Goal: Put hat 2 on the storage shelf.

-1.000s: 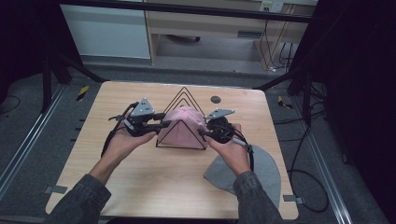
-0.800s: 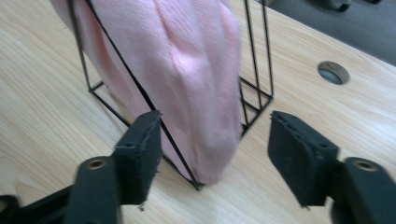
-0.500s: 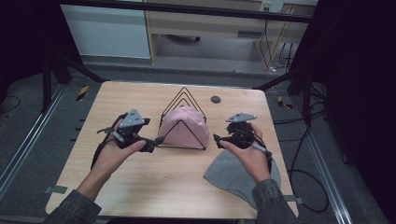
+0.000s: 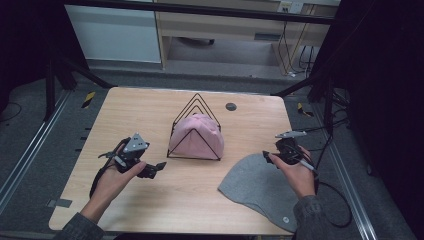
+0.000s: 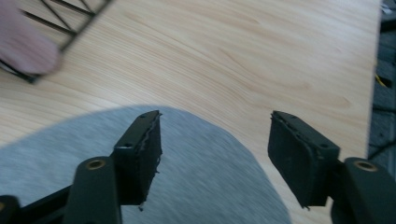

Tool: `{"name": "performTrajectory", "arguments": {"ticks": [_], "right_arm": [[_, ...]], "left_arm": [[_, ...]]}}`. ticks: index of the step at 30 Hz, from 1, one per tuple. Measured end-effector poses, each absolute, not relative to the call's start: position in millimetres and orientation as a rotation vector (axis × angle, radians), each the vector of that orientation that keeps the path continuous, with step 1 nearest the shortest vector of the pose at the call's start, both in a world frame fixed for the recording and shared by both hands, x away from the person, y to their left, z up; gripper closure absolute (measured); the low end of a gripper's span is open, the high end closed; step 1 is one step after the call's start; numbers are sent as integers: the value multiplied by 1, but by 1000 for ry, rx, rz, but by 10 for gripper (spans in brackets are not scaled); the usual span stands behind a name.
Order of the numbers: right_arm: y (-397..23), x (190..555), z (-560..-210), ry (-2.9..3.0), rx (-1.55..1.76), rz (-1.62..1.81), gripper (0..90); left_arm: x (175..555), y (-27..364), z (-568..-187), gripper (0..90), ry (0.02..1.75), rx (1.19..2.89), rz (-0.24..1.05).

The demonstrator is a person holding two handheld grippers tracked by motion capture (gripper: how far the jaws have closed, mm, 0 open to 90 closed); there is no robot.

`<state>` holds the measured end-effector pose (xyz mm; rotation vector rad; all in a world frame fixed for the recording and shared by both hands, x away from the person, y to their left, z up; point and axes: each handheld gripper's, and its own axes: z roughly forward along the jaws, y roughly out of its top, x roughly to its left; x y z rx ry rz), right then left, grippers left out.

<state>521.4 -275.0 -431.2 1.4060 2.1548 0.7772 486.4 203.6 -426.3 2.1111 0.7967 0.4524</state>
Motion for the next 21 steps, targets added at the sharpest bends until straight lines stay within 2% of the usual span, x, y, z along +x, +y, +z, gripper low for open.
{"name": "performTrajectory", "arguments": {"ticks": [5,12,21], "right_arm": [[-305,521,-450,2116,1508,730,455],[-332,522,-470,2101,1618,690,475],[-335,516,-478,2144,1663,707,469]], "left_arm": [[485,200,-427,62,777,2130,448],[486,201,-427,64,776,2133,453],[485,200,-429,67,774,2144,449]]}}
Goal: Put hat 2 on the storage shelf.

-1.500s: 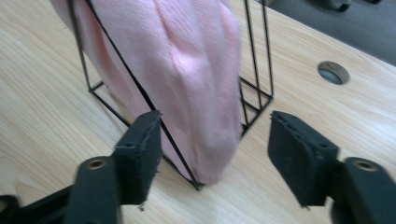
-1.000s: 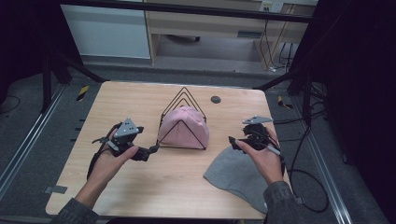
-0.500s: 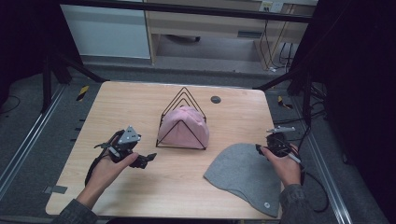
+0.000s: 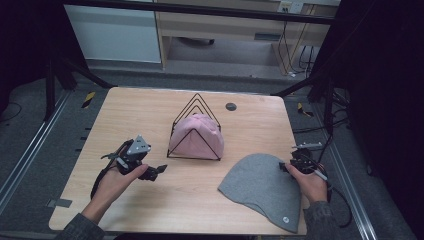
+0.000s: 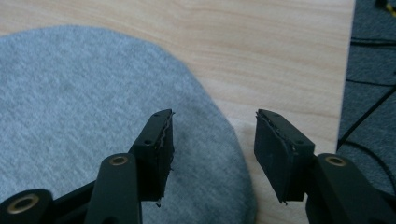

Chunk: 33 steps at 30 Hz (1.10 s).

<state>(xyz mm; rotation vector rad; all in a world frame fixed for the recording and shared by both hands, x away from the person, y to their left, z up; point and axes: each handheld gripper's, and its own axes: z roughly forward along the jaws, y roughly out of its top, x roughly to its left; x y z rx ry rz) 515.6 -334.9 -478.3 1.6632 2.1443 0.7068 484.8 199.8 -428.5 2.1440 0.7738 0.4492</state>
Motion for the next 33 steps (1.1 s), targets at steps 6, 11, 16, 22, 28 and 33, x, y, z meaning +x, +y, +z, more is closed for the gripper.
{"name": "performTrajectory", "arguments": {"ticks": [6,11,16,22,28,33], "right_arm": [[-333,515,-484,2169,1687,702,436],[-331,514,-482,2211,1643,706,652],[-327,512,-481,2242,1593,727,820],[-320,502,-468,2227,1519,786,834],[-303,487,-443,2214,1437,831,837],[-286,480,-422,2201,1383,874,843]], "left_arm": [[485,200,-429,67,773,2150,450],[485,201,-430,68,778,2150,454],[484,201,-431,69,783,2152,452],[486,201,-436,69,788,2156,476],[491,209,-447,65,824,2174,509],[492,217,-463,65,889,2174,505]]}}
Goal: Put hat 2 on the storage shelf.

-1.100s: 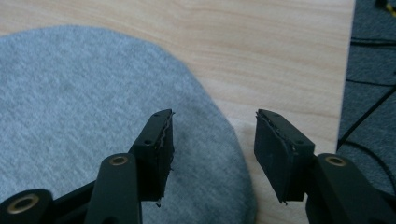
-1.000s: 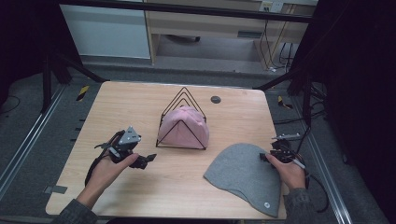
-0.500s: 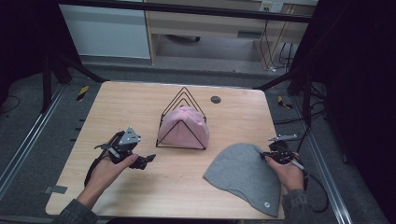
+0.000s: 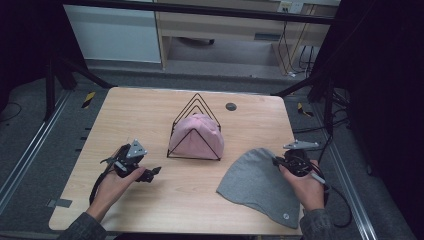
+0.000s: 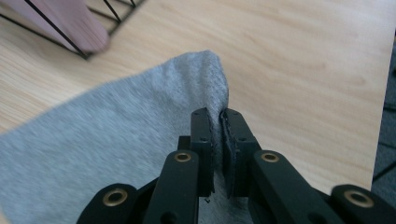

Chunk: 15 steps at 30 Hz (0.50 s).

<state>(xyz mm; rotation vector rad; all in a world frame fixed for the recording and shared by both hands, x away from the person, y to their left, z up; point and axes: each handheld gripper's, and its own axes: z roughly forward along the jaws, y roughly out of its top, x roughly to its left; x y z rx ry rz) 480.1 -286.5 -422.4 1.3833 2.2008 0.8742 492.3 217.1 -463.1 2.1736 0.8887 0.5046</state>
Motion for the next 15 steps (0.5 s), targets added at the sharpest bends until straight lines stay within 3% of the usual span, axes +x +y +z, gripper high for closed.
{"name": "performTrajectory", "arguments": {"ticks": [15], "right_arm": [[-269,457,-374,2091,1377,905,845]], "left_arm": [[494,220,-460,64,896,2172,658]]}}
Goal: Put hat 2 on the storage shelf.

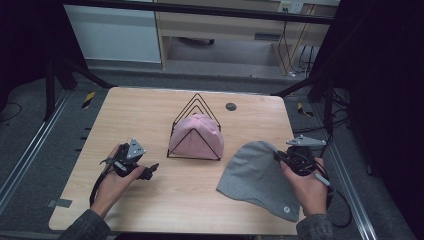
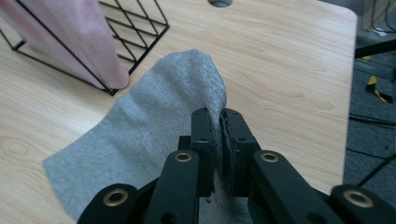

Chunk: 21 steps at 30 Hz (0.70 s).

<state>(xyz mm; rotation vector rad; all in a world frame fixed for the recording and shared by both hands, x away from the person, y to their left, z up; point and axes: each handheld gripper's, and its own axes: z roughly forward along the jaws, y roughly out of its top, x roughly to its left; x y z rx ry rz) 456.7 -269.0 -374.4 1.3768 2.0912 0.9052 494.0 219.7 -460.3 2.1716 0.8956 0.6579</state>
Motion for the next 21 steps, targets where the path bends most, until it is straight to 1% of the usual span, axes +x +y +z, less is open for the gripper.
{"name": "performTrajectory", "arguments": {"ticks": [2,7,10,12,16,18,21], "right_arm": [[-269,455,-371,2075,1386,904,846],[-268,450,-363,2060,1373,904,848],[-266,450,-361,2056,1361,926,848],[-263,450,-358,2055,1333,944,848],[-263,447,-346,2023,1298,1018,848],[-264,446,-340,2015,1288,1019,848],[-264,446,-330,2008,1270,1014,849]], "left_arm": [[495,220,-458,65,894,2140,651],[496,219,-456,67,872,2148,650],[496,218,-452,72,874,2098,619],[494,216,-451,74,855,2088,624],[490,210,-447,80,785,2155,673],[485,210,-442,80,795,2127,689],[480,208,-432,79,787,2081,666]]}}
